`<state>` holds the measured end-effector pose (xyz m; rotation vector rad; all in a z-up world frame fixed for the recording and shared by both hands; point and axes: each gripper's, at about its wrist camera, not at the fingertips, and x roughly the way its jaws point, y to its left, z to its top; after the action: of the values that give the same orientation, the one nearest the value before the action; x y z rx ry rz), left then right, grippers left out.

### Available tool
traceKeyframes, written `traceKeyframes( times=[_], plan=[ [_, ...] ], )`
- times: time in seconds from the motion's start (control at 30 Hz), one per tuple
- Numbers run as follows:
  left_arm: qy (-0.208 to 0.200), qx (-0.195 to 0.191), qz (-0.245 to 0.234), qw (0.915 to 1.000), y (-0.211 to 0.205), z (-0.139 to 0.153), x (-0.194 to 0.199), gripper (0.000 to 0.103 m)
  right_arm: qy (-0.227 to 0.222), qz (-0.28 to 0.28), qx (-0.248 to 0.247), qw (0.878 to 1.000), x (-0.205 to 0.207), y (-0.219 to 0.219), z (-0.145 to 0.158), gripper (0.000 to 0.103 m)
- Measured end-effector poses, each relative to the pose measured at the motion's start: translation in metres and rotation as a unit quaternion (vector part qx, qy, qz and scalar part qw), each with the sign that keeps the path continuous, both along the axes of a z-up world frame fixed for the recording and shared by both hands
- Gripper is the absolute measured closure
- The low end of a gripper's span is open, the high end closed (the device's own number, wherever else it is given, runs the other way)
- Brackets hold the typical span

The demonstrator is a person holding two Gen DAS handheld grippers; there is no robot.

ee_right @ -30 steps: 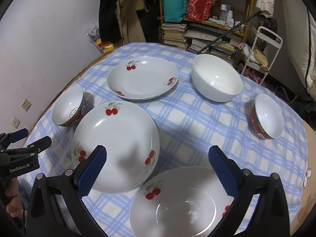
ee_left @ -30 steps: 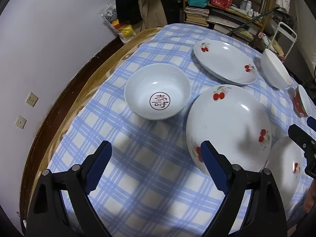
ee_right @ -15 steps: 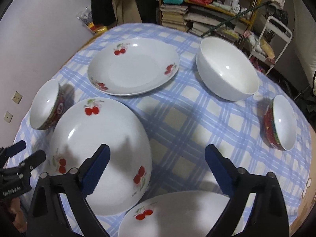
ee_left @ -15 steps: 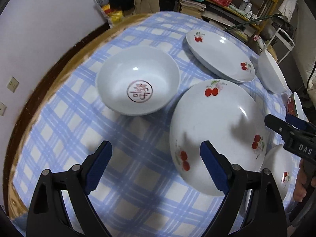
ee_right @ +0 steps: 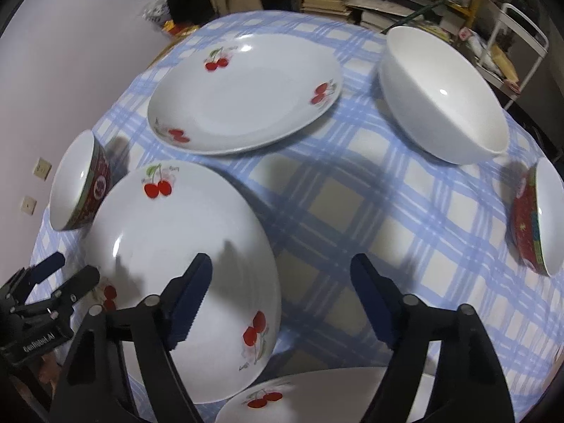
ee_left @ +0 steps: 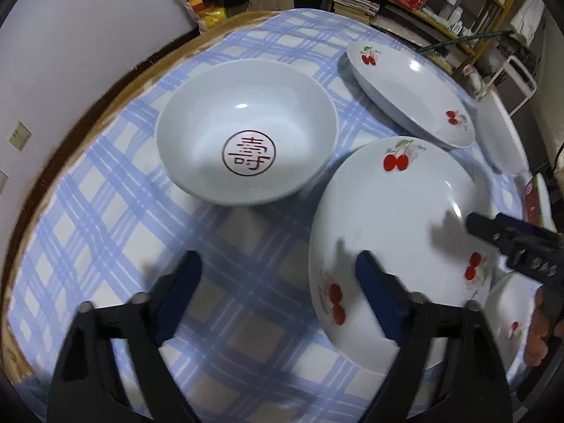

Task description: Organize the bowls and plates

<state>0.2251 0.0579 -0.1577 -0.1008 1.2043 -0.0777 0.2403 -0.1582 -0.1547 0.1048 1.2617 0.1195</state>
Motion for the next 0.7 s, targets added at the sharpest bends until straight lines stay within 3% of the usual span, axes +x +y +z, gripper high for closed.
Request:
traceKeyframes(
  times=[0.03, 0.07, 0.1, 0.23, 0.3, 0.43, 0.57, 0.7],
  plan=[
    [0.008, -0.013, -0.002, 0.9999, 0.001, -0.002, 0.001, 0.043, 0.002, 0.003, 0.0, 1.0, 0.001, 0.0, -0.001, 0.022],
    [0.021, -0.024, -0.005, 0.9995, 0.001, -0.006, 0.001, 0.062, 0.006, 0.005, 0.002, 1.0, 0.002, 0.001, -0.003, 0.028],
    [0.039, -0.036, -0.009, 0.9985, 0.001, -0.012, 0.002, 0.067, 0.011, 0.006, 0.01, 1.0, 0.002, 0.001, -0.005, 0.034],
    [0.042, -0.046, -0.024, 0.9978, -0.004, -0.01, 0.002, 0.082, 0.02, 0.008, 0.028, 0.999, 0.003, -0.001, -0.009, 0.06],
    [0.044, -0.037, -0.027, 0.9979, -0.009, -0.009, 0.003, 0.084, 0.024, 0.012, 0.035, 0.999, 0.003, -0.001, -0.011, 0.082],
    [0.046, -0.014, -0.051, 0.9975, -0.021, -0.011, 0.004, 0.086, 0.023, 0.021, 0.05, 0.998, 0.0, 0.001, -0.012, 0.085],
    [0.053, -0.023, -0.045, 0.9973, -0.017, -0.009, 0.006, 0.087, 0.028, 0.014, 0.059, 0.998, -0.002, 0.0, -0.01, 0.086],
    [0.043, -0.007, -0.044, 0.9981, -0.021, -0.001, 0.003, 0.086, 0.032, 0.015, 0.064, 0.997, -0.005, -0.001, -0.003, 0.086]
  ],
)
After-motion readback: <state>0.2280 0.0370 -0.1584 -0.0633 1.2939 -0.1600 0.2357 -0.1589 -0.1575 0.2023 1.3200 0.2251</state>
